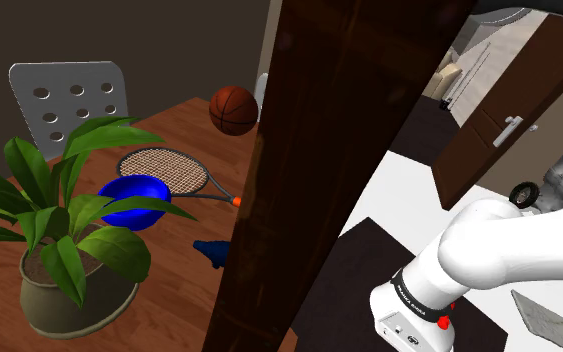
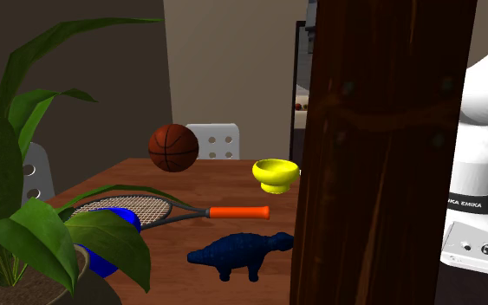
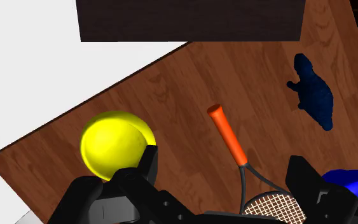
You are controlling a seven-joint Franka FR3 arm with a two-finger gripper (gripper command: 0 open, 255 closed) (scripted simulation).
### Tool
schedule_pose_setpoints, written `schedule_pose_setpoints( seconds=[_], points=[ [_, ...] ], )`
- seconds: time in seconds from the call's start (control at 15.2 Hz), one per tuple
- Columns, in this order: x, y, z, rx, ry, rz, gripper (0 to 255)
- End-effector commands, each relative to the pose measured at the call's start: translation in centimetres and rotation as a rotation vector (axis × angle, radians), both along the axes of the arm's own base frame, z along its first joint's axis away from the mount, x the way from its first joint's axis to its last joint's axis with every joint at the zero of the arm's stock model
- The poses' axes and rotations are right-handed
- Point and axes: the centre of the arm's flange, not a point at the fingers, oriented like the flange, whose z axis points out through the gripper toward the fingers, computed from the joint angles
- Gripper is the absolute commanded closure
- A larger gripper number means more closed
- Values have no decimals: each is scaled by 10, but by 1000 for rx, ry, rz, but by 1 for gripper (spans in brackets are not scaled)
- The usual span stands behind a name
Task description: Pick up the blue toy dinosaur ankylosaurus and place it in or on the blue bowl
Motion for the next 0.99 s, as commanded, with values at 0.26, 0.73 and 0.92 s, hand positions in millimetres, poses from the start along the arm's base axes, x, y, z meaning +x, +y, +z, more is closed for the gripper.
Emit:
schedule_pose_setpoints(
  seconds=[0.26, 0.73, 0.92],
  points=[
    [11, 29, -43, 3, 8, 39, 0],
    [26, 82, -117, 7, 22, 107, 0],
    [32, 105, -149, 9, 28, 137, 0]
  ],
)
